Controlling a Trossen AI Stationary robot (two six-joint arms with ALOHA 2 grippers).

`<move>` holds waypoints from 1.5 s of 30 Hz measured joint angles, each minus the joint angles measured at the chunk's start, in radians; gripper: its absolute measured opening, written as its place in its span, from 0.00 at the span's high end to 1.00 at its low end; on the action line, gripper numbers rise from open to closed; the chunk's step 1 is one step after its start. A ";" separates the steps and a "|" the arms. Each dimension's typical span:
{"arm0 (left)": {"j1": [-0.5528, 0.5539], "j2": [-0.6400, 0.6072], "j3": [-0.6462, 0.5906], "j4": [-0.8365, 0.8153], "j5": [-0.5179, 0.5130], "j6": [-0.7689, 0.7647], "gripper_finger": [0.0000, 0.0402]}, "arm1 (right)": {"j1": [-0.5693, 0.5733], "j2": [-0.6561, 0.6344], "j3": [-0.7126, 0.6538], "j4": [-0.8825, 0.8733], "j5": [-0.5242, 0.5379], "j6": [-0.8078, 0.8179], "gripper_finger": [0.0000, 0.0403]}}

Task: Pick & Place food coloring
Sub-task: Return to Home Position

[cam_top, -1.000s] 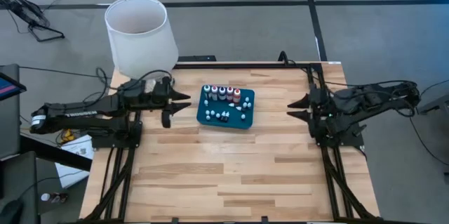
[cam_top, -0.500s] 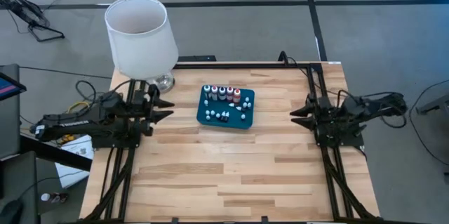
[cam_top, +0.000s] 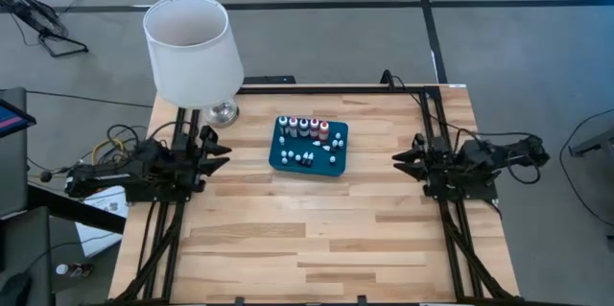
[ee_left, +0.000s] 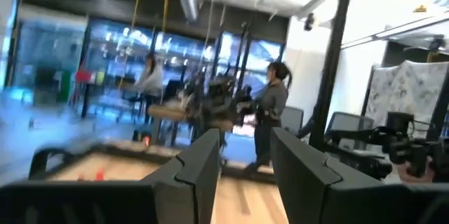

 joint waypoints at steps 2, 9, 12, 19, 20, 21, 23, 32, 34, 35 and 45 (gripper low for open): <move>-0.001 -0.005 -0.001 -0.053 -0.027 -0.015 0.70 | -0.007 -0.002 -0.021 0.016 0.000 0.015 0.71; -0.005 -0.004 -0.002 -0.095 -0.022 -0.027 0.70 | -0.061 -0.001 -0.163 0.192 -0.001 0.046 0.71; -0.005 -0.004 -0.002 -0.122 -0.030 -0.048 0.70 | -0.085 -0.001 -0.163 0.189 -0.003 0.033 0.71; -0.005 -0.004 -0.003 -0.155 -0.023 -0.132 0.70 | -0.131 0.008 -0.164 0.183 -0.007 0.018 0.71; -0.007 -0.004 -0.003 -0.159 -0.007 -0.135 0.70 | -0.135 0.008 -0.164 0.183 -0.008 0.018 0.71; -0.011 -0.004 -0.003 -0.167 0.012 -0.136 0.70 | -0.138 0.009 -0.164 0.183 -0.008 0.018 0.71; -0.026 -0.004 -0.003 -0.189 0.029 -0.137 0.70 | -0.144 0.013 -0.164 0.182 -0.010 0.014 0.71; -0.194 -0.003 -0.004 -0.302 -0.216 -0.155 0.70 | -0.128 0.017 -0.164 0.178 -0.036 0.001 0.71; -0.220 0.000 -0.003 -0.335 -0.302 -0.194 0.70 | -0.129 0.018 -0.164 0.177 -0.036 0.001 0.71; -0.228 0.005 -0.003 -0.334 -0.314 -0.193 0.70 | -0.130 0.018 -0.164 0.177 -0.036 0.001 0.71; -0.241 0.017 -0.003 -0.338 -0.293 -0.191 0.70 | -0.131 0.018 -0.165 0.176 -0.043 0.001 0.71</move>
